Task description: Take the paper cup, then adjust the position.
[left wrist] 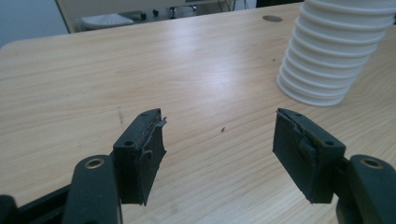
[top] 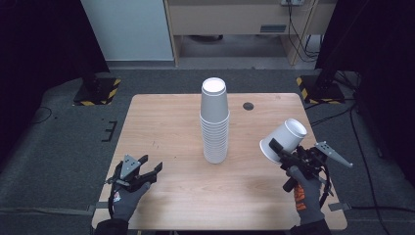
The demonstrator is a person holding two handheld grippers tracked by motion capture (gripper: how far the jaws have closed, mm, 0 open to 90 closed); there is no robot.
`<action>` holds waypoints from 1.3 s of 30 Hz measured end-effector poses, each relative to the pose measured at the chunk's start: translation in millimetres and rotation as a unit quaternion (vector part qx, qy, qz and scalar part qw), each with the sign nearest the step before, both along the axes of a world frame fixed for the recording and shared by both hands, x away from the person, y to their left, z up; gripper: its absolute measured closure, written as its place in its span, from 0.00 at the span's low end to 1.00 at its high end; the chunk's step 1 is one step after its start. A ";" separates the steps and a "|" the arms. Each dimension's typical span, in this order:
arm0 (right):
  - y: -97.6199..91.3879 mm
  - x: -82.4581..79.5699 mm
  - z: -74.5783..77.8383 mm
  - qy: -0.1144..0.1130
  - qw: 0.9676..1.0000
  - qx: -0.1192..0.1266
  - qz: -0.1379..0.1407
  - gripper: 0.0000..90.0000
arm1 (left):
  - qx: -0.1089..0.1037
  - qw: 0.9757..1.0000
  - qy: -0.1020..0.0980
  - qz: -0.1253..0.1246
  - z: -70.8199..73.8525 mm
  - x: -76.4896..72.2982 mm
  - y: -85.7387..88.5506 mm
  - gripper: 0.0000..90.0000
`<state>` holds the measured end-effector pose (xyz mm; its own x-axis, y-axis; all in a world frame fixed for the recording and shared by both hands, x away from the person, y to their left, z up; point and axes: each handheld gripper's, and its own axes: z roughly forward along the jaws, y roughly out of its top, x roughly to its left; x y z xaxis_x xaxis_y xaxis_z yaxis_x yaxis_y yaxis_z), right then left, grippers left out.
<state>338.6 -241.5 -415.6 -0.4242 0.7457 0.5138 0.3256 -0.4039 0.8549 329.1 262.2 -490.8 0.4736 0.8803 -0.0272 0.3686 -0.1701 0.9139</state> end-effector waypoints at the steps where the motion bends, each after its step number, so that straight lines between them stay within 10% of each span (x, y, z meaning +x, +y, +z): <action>1: -0.5 -0.1 -0.8 -0.001 1.000 0.003 -0.001 0.17 | -0.002 1.000 -0.003 -0.005 1.2 -0.7 -3.3 0.37; 39: 5.9 -1.6 -15.4 0.026 0.998 0.063 0.013 0.16 | -0.016 0.989 -0.080 -0.122 21.2 -0.5 -119.5 0.38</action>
